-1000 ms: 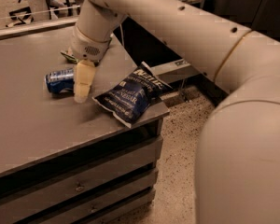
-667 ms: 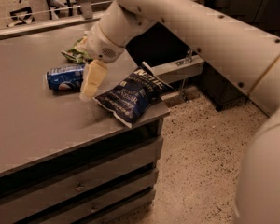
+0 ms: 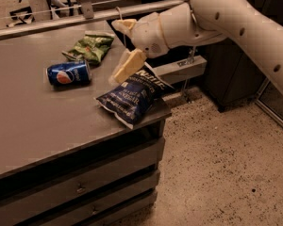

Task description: Knock pepsi can over

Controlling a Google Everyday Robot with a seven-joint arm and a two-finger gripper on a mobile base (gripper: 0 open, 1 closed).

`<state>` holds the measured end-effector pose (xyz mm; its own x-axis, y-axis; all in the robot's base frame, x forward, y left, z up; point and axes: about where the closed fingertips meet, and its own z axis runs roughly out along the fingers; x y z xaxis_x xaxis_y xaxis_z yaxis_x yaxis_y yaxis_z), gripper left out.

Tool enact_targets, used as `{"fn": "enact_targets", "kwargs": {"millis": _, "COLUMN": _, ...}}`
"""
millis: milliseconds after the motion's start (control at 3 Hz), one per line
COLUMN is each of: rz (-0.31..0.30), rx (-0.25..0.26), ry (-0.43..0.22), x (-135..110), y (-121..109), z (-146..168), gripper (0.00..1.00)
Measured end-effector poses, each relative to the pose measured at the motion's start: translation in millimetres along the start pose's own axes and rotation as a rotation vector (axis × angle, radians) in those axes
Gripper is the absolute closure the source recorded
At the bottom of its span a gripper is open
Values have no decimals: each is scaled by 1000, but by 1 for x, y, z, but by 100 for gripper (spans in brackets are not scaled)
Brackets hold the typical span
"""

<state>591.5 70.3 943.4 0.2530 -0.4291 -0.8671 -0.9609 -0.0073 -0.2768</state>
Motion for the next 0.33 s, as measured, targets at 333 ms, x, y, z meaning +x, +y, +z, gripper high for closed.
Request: {"fn": "enact_targets", "kwargs": {"millis": 333, "rz": -7, "rx": 138, "ry": -149, "x": 2, "y": -27, "z": -52, "gripper": 0}}
